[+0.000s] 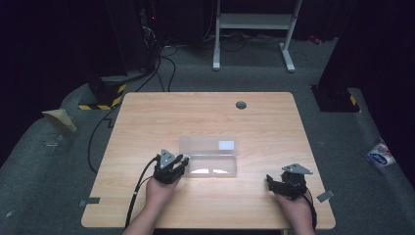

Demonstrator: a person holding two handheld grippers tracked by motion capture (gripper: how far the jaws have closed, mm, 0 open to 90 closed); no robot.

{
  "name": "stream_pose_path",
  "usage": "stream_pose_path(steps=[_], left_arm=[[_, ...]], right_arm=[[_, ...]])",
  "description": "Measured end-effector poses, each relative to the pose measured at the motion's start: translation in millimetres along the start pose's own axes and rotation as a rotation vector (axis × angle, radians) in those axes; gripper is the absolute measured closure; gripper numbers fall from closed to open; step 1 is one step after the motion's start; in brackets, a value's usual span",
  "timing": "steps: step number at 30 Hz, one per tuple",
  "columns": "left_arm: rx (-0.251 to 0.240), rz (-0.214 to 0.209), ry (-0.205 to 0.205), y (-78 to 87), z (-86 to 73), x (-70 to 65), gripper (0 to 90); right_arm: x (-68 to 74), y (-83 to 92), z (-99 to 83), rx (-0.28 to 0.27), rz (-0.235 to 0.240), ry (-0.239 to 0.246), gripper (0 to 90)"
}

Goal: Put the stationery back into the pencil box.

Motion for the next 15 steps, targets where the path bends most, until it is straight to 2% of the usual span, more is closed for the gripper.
stream_pose_path(steps=[15], left_arm=[[0.027,0.037,-0.021,-3.7,-4.4,0.9,67.7]], right_arm=[[-0.2,-0.1,0.0,-0.001,0.000,0.003,19.9]])
Point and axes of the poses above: each handheld gripper's, and its own axes: y roughly backward along the jaws, z roughly out of its top, x roughly to its left, the point moved 8 cm from there along -y, roughly forward along the jaws, and after that the axes turned 5 degrees about -z, right-handed, at the moved point
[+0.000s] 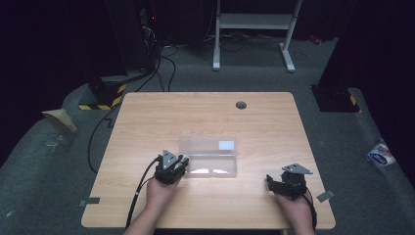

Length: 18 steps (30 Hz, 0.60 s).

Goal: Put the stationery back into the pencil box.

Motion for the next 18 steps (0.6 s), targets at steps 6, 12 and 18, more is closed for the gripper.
stream_pose_path(steps=[6,12,18], left_arm=[[-0.005,-0.010,0.011,-0.4,1.0,-1.9,59.6],[-0.027,-0.016,0.026,4.0,5.4,0.2,59.0],[-0.041,-0.031,0.035,8.3,8.7,2.2,58.3]], right_arm=[[0.1,0.1,0.0,0.001,0.000,-0.002,19.9],[0.2,0.1,0.0,0.001,0.001,-0.003,20.0],[0.1,0.1,0.0,0.001,0.000,-0.002,19.9]])
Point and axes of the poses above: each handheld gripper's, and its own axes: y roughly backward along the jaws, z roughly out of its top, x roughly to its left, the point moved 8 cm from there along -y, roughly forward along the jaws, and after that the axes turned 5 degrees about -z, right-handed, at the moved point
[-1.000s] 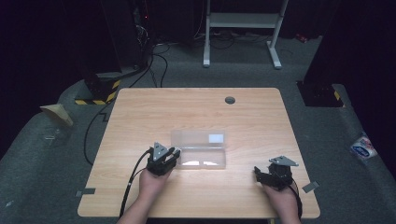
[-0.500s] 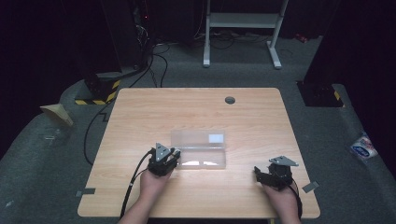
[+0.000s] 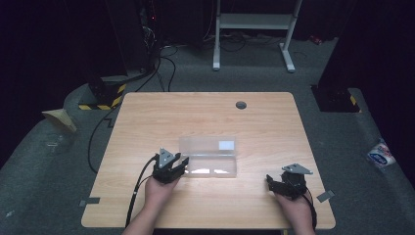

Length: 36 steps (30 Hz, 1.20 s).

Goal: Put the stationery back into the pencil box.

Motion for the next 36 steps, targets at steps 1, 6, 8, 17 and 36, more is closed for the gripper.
stream_pose_path(steps=[1,6,8,17,36], left_arm=[[-0.002,-0.004,0.004,0.6,0.5,0.3,58.2],[-0.004,-0.023,0.008,3.3,2.5,2.7,54.7],[0.011,-0.026,0.005,4.2,2.9,3.0,52.4],[0.014,-0.026,-0.007,19.5,6.2,18.5,43.9],[0.084,0.155,0.013,51.5,-11.4,91.2,16.9]], right_arm=[[-0.1,0.0,0.0,0.000,0.000,0.001,20.0],[0.1,0.0,0.0,0.000,0.000,0.000,20.0],[0.1,0.0,0.0,0.000,0.000,-0.001,20.0],[0.0,0.0,0.0,0.000,0.000,0.001,20.0],[0.1,0.1,0.0,0.000,0.001,-0.001,20.0]])
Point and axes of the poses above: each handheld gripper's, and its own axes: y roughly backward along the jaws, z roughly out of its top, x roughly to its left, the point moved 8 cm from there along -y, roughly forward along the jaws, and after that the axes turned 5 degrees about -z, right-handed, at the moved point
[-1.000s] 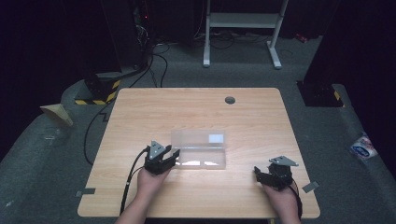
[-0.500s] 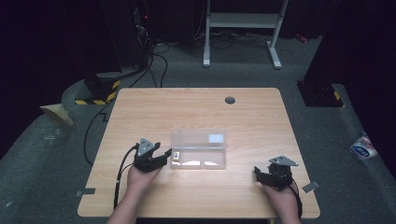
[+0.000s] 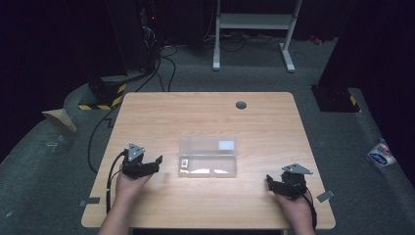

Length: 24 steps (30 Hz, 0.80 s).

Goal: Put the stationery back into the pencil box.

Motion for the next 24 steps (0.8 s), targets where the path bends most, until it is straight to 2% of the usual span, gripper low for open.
stream_pose_path(steps=[3,7,10,12,13,14,15,17,19,21,24], left_arm=[[0.052,0.044,-0.011,0.9,-11.2,16.5,16.0],[0.063,0.052,0.027,4.9,-19.2,30.4,16.1],[0.120,0.064,0.019,6.7,-31.1,37.1,15.6],[0.148,0.062,0.028,8.0,-42.0,41.2,15.3],[0.169,0.068,0.014,9.0,-47.7,43.6,15.2],[0.176,0.081,-0.001,9.5,-52.5,46.2,14.9],[0.148,0.080,0.005,11.2,-55.7,48.2,11.9],[0.150,0.042,0.074,13.3,-58.4,49.7,16.2],[0.150,0.076,0.097,14.1,-59.2,47.8,16.0],[0.152,0.078,0.099,16.1,-60.5,43.2,15.9],[0.152,0.059,0.081,15.8,-60.7,37.3,15.3]], right_arm=[[0.2,0.2,-0.1,0.000,0.003,0.001,20.1],[0.2,0.2,-0.1,0.000,0.003,0.001,20.1],[0.3,0.2,-0.2,0.000,0.003,0.001,20.1],[0.2,0.2,-0.1,0.000,0.003,0.001,20.1],[0.1,0.2,-0.2,0.000,0.003,0.002,20.1],[0.2,0.2,-0.2,0.000,0.003,0.001,20.1],[0.1,0.2,-0.1,-0.001,0.005,0.004,20.2],[0.0,0.1,-0.1,-0.002,0.005,0.006,20.2],[-0.1,0.1,-0.1,-0.002,0.004,0.007,20.2],[0.1,0.2,-0.2,-0.002,0.004,0.004,20.2],[0.3,0.2,-0.2,-0.001,0.003,0.002,20.2]])
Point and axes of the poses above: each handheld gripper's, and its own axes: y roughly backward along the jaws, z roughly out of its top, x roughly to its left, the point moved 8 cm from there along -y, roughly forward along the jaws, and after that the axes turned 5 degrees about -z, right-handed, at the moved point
